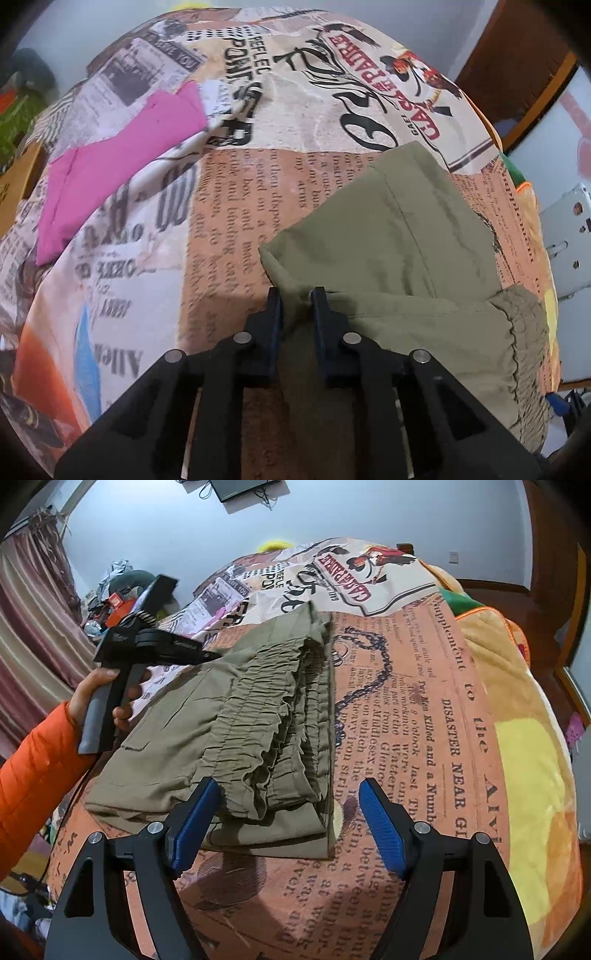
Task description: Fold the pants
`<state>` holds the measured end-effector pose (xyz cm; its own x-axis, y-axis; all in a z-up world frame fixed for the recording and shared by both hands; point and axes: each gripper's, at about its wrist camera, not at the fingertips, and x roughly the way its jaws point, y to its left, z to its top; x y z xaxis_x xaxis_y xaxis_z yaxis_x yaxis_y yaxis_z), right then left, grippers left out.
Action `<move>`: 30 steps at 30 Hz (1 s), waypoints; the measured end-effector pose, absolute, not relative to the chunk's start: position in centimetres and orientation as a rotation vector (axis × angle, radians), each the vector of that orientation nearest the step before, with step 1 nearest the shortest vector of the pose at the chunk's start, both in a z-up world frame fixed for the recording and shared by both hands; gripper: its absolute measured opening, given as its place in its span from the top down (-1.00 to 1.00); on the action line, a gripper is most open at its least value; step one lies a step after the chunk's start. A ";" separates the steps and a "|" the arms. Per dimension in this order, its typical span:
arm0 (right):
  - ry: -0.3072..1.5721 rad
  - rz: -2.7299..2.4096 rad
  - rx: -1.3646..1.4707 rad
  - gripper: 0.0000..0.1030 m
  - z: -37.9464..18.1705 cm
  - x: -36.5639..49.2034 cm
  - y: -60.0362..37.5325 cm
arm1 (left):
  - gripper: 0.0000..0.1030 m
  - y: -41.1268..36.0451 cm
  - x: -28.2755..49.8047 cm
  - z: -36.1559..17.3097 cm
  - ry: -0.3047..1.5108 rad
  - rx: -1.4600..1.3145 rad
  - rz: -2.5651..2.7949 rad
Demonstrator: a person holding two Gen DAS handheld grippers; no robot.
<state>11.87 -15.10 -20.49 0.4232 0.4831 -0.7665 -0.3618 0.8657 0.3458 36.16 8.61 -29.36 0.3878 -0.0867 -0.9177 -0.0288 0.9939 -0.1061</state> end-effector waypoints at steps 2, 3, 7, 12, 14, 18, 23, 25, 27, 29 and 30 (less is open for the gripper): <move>0.997 0.511 0.127 -0.44 -20.2 12.0 -15.3 | 0.72 8.9 35.1 -29.0 1.163 -0.097 -0.013; 0.995 0.502 0.120 -0.44 -20.1 12.2 -15.3 | 0.73 9.1 34.3 -28.8 1.158 -0.089 0.002; 0.962 0.465 0.080 -0.44 -18.9 12.6 -15.4 | 0.77 10.1 31.2 -27.7 1.133 -0.086 0.037; 0.937 0.481 0.100 -0.44 -17.6 12.2 -15.4 | 0.79 12.3 26.3 -26.1 1.100 -0.168 0.057; 0.940 0.495 0.105 -0.44 -17.4 11.9 -15.0 | 0.82 12.9 24.5 -25.7 1.092 -0.196 0.067; 0.953 0.522 0.089 -0.44 -17.5 10.8 -13.9 | 0.83 12.9 20.8 -25.0 1.070 -0.229 0.081; 0.989 0.559 0.079 -0.44 -18.4 9.9 -13.0 | 0.83 11.6 16.8 -24.4 1.042 -0.223 0.072; 0.998 0.557 0.072 -0.44 -19.1 9.8 -12.7 | 0.82 11.5 15.5 -24.3 1.045 -0.241 0.062; 1.004 0.550 0.046 -0.43 -19.8 9.7 -12.5 | 0.82 11.5 14.6 -24.2 1.043 -0.249 0.060; 1.014 0.551 0.048 -0.43 -20.4 9.7 -12.6 | 0.82 11.6 14.0 -24.1 1.047 -0.248 0.054; 1.017 0.550 0.051 -0.43 -20.6 9.7 -12.7 | 0.82 11.6 13.9 -24.0 1.048 -0.241 0.056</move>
